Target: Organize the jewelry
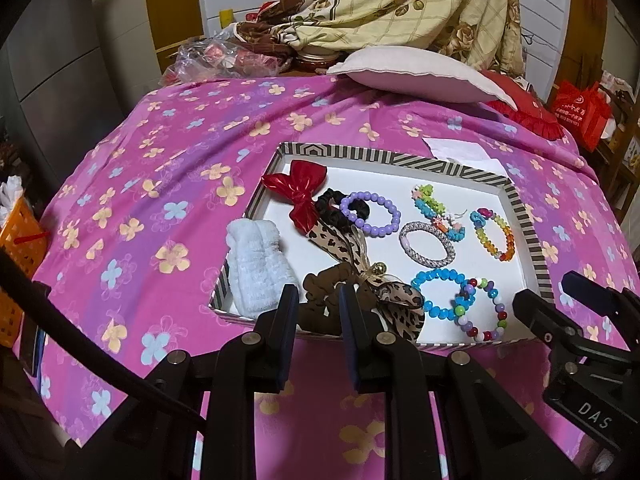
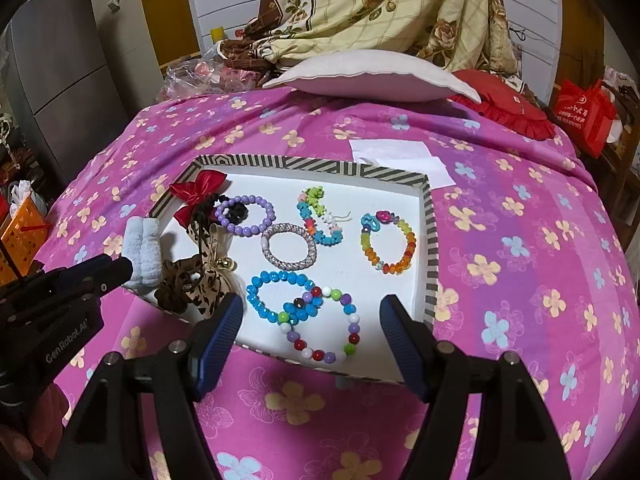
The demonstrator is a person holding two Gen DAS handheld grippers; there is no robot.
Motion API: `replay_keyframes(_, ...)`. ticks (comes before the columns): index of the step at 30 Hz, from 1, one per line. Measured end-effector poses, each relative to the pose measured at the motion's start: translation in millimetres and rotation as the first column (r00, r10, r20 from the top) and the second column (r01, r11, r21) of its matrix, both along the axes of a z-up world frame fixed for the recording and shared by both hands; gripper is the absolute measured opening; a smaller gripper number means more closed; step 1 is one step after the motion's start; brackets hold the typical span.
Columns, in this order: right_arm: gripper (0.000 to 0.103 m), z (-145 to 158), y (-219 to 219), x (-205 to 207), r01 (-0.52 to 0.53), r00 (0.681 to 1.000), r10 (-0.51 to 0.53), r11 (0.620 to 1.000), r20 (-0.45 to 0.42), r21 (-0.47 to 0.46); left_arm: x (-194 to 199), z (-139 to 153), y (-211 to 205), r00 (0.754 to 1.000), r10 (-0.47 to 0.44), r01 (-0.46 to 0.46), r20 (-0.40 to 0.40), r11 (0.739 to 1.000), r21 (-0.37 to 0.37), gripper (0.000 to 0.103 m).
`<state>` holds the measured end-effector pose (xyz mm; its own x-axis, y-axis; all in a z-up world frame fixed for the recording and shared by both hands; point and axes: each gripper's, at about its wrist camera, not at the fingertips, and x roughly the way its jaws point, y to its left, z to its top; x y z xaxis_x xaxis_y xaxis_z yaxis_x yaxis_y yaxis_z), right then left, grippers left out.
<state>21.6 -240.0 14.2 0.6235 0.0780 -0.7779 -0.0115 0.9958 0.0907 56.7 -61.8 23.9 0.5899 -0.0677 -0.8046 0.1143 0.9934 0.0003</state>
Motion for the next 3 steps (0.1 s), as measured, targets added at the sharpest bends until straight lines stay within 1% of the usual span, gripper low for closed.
replay_keyframes(3, 0.074, 3.7, -7.8, -2.5, 0.008, 1.0, -0.008, 1.0, 0.014, 0.006, 2.1, -0.6, 1.1, 1.0, 0.001, -0.001, 0.0, 1.0, 0.003, 0.039)
